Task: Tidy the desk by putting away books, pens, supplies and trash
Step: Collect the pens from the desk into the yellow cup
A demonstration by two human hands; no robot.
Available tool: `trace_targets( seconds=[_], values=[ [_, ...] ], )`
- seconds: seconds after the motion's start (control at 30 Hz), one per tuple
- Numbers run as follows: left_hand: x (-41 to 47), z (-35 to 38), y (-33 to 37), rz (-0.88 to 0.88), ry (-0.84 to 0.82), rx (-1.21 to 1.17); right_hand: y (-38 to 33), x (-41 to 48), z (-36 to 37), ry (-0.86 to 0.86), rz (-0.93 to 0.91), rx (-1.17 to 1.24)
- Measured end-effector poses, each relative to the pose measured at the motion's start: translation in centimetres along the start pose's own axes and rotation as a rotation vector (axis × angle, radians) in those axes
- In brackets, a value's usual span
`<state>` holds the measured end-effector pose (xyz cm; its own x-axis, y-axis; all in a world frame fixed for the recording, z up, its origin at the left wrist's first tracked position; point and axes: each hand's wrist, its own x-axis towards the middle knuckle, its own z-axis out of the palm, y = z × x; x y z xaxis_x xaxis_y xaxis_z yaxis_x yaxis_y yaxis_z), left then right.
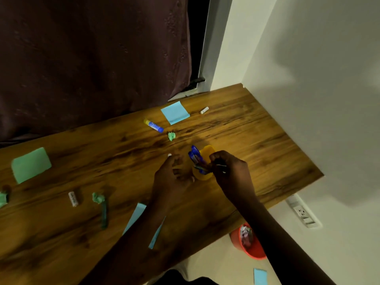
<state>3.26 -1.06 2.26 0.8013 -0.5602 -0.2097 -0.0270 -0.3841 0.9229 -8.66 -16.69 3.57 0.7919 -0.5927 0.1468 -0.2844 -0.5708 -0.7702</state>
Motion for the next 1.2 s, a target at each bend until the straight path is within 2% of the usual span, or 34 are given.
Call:
trace_targets(
  seconds=[0.2, 0.33, 0.47, 0.77, 0.9, 1.0, 1.2],
  values=[
    [1.9, 1.6, -0.8, -0.014, -0.107, -0.021, 1.5, 0.4, -0.3, 0.194, 0.068, -0.009],
    [2.7, 2.8, -1.3, -0.026, -0.151, -0.058, 2.6, 1.2, 0.6, 0.128, 0.23, 0.103],
    [3.1, 3.5, -1.3, -0.035, -0.144, -0.087, 2.7, 1.4, 0.9, 0.074, 0.277, 0.085],
    [5.4, 4.4, 1.9, 0.024, -0.11, -0.027, 2.7, 4.9, -1.5, 0.069, 0.22, 0.176],
    [7.8, 5.8, 4.5, 0.051, -0.052, -0.083, 3.7, 8.4, -3.5, 0.08, 0.195, 0.229],
    [10.3, 7.9, 6.7, 0.055, 0.006, -0.103, 5.4, 11.6, -5.3, 0.078, 0.209, 0.258],
    [17.5, 12.5, 9.8, 0.1, -0.013, -0.08, 9.3, 18.9, -8.7, 0.107, 0.153, 0.194]
  ],
)
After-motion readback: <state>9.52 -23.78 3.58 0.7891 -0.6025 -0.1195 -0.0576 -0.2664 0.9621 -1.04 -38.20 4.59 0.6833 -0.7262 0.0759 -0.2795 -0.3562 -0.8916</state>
